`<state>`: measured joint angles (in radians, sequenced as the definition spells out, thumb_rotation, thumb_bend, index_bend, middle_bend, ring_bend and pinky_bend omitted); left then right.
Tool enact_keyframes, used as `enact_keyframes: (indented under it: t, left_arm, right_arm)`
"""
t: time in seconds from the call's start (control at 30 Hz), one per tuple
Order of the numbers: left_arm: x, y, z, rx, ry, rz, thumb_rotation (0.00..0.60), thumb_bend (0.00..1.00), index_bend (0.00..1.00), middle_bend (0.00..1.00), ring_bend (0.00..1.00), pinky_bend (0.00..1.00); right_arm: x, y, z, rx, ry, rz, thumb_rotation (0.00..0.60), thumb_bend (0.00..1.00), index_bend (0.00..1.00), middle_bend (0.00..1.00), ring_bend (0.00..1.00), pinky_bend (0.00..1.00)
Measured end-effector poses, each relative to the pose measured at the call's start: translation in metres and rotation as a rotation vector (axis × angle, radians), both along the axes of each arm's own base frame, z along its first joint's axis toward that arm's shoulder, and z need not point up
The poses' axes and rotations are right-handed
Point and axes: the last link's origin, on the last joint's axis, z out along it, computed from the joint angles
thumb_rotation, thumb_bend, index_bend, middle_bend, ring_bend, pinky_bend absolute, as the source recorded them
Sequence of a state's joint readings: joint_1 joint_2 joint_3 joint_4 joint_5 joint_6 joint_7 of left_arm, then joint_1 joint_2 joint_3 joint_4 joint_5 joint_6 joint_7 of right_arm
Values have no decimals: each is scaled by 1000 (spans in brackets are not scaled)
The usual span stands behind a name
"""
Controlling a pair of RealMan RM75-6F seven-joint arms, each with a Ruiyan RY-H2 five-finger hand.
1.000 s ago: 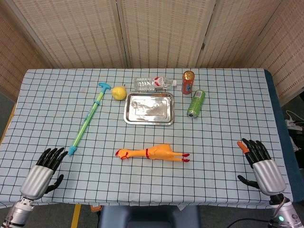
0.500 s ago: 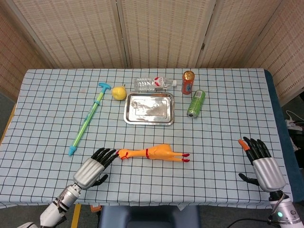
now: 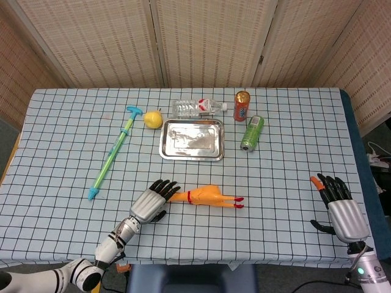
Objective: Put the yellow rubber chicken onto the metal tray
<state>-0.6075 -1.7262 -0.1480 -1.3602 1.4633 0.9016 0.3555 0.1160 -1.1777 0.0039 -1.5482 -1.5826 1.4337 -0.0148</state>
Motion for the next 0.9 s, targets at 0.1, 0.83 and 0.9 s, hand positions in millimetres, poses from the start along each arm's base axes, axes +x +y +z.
enact_keyframes:
  t: [0.1, 0.83, 0.9]
  left_arm:
    - [1, 7, -7, -3, 7, 9, 600, 386, 120, 9, 0, 103]
    - [23, 20, -27, 57, -122, 66, 600, 692, 642, 255, 107, 126]
    - [24, 19, -24, 71, -152, 63, 600, 715, 657, 277, 120, 133]
  right_arm:
    - [-1, -1, 1, -5, 4, -5, 600, 48, 0, 0, 0, 0]
    - [-5, -1, 2, 9, 30, -29, 600, 49, 0, 0, 0, 0]
    - [-5, 0, 2, 11, 29, -27, 600, 49, 0, 0, 0, 0]
